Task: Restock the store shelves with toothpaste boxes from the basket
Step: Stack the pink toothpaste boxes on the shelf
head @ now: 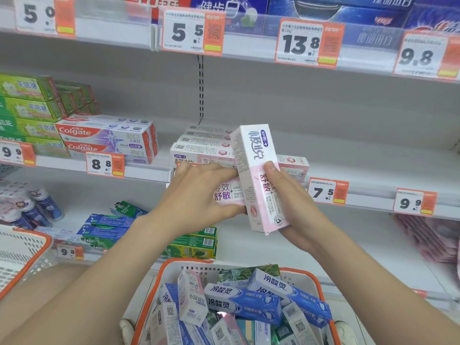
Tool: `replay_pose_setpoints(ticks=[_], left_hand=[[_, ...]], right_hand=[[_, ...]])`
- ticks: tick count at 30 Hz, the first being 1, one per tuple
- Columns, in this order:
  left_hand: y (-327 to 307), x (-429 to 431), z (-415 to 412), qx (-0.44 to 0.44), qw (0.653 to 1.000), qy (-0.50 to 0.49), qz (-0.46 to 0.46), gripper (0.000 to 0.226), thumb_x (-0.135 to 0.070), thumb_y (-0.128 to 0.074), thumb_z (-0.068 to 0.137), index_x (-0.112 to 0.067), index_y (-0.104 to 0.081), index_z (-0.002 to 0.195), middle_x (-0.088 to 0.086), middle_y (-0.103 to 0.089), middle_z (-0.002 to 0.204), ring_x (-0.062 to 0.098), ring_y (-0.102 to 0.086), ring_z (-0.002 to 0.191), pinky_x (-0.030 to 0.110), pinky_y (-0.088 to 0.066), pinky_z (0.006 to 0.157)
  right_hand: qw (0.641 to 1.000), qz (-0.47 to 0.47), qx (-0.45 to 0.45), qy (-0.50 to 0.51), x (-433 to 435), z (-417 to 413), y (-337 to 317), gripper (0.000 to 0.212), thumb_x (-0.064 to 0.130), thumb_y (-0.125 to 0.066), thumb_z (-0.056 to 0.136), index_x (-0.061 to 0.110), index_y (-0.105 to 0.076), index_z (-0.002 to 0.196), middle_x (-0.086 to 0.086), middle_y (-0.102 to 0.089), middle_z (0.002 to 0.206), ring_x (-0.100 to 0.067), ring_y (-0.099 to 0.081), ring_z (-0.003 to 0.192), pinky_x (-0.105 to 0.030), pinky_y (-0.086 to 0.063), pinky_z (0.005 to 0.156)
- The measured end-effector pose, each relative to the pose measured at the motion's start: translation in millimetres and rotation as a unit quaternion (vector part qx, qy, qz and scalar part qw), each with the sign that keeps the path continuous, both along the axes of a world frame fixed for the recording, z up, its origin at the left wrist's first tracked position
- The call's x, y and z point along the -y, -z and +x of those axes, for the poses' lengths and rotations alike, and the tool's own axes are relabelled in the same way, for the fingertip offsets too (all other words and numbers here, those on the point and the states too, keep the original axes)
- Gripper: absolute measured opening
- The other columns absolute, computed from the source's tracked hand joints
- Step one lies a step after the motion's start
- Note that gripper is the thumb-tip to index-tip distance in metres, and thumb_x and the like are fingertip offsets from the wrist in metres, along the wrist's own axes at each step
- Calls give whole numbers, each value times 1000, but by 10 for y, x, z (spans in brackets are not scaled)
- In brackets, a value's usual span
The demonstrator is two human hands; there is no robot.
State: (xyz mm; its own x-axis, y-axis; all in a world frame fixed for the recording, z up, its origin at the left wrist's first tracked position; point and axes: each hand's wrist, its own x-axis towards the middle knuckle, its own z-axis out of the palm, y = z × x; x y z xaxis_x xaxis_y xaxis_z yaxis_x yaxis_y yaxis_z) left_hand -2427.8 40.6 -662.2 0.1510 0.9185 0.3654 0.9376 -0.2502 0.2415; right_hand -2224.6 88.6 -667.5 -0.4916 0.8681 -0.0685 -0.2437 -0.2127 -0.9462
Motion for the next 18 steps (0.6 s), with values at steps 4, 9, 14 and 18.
replay_pose_setpoints(ticks=[4, 9, 14, 18], left_hand=[[32, -14, 59, 20, 998, -29, 43, 68, -84, -63, 73, -39, -64, 124, -21, -73, 111, 11, -66, 102, 41, -38, 91], [69, -63, 71, 84, 981, -152, 92, 109, -96, -64, 61, -31, -45, 147, -4, -49, 145, 22, -41, 134, 43, -32, 109], [-59, -75, 15, 594, 801, -47, -54, 77, -25, -90, 78, -24, -47, 141, -1, -68, 127, 20, -72, 114, 42, -61, 93], [-73, -81, 4, 702, 708, 7, -69, 65, -17, -81, 78, -7, -57, 136, 16, -71, 127, 33, -75, 109, 45, -64, 88]], right_hand=[[1000, -2, 26, 16, -23, 14, -5, 40, 40, -59, 103, 22, -62, 139, -13, -71, 131, -41, -65, 124, -53, -60, 95], [992, -4, -4, 123, -36, 17, -68, 43, 40, -62, 103, 12, -62, 135, -14, -75, 123, -35, -74, 107, -41, -62, 77], [986, -21, -78, 145, -52, 52, -103, 36, 42, -55, 106, 26, -60, 137, -5, -75, 126, -28, -73, 114, -42, -63, 80], [992, 22, 5, 124, -73, 125, -114, 34, 49, -51, 106, 34, -62, 134, -1, -75, 126, -28, -70, 120, -49, -58, 96]])
